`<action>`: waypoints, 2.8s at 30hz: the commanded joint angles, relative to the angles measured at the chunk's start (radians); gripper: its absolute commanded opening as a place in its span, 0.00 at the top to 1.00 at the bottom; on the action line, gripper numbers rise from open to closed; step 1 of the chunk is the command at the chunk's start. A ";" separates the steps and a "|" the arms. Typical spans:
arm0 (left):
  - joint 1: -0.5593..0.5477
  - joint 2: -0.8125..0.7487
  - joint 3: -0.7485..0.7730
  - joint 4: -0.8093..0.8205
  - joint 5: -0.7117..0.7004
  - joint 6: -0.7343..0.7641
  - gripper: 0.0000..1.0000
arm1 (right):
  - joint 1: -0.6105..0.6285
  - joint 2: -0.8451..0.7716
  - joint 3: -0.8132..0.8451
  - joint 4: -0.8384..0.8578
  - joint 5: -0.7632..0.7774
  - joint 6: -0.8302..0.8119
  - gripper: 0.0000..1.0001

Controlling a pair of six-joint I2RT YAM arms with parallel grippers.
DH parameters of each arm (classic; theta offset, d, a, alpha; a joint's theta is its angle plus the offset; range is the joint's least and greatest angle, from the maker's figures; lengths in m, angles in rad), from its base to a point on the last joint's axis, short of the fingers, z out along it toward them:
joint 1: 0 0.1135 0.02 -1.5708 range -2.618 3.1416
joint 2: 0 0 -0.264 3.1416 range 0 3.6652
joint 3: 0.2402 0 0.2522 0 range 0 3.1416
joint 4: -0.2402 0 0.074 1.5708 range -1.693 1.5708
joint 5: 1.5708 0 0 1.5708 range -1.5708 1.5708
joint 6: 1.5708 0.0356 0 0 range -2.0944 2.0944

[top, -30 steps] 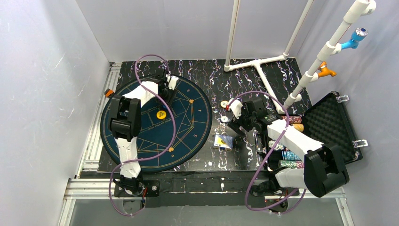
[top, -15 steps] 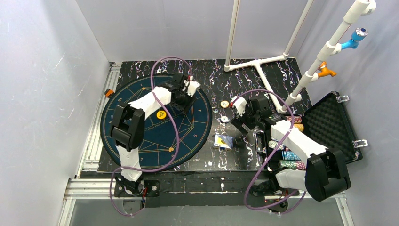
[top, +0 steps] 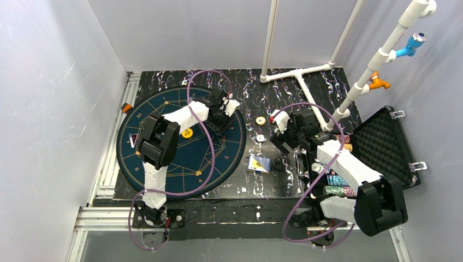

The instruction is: Distribute texas hold em gaming equipment

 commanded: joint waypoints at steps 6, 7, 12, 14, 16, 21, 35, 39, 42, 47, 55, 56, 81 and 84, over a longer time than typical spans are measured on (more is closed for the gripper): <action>-0.013 0.016 0.035 -0.021 0.005 0.016 0.32 | -0.008 -0.017 0.030 0.004 -0.026 0.003 0.00; -0.013 0.009 0.042 -0.033 0.010 0.015 0.26 | -0.008 -0.015 0.031 0.004 -0.027 0.003 0.00; 0.000 -0.063 0.061 -0.091 0.027 0.004 0.07 | -0.008 -0.016 0.031 0.004 -0.029 0.005 0.00; 0.022 -0.113 0.047 -0.103 0.040 0.000 0.06 | -0.009 -0.019 0.031 0.003 -0.029 0.004 0.00; 0.058 -0.164 0.021 -0.116 0.055 0.001 0.07 | -0.010 -0.023 0.030 0.002 -0.030 0.005 0.00; 0.196 -0.252 -0.073 -0.144 0.063 0.034 0.14 | -0.010 -0.020 0.031 0.001 -0.036 0.003 0.00; 0.309 -0.223 -0.195 -0.039 -0.014 0.093 0.24 | -0.010 -0.004 0.036 -0.010 -0.047 0.002 0.00; 0.309 -0.181 -0.195 -0.021 -0.030 0.104 0.28 | -0.010 -0.006 0.036 -0.010 -0.047 0.003 0.00; 0.309 -0.156 -0.194 -0.012 -0.049 0.109 0.32 | -0.010 -0.006 0.036 -0.010 -0.047 0.002 0.00; 0.309 -0.143 -0.213 -0.007 -0.044 0.112 0.38 | -0.010 -0.007 0.036 -0.007 -0.047 0.001 0.00; 0.311 -0.237 -0.286 -0.021 -0.026 0.127 0.60 | -0.010 -0.003 0.036 -0.008 -0.049 0.000 0.00; 0.314 -0.261 -0.295 -0.037 -0.015 0.131 0.62 | -0.010 -0.004 0.036 -0.010 -0.049 -0.001 0.00; 0.507 -0.729 -0.654 -0.336 0.118 0.402 0.73 | -0.010 -0.010 0.045 -0.036 -0.088 -0.003 0.00; 0.507 -0.718 -0.686 -0.302 0.103 0.414 0.73 | -0.010 -0.009 0.045 -0.036 -0.088 -0.005 0.00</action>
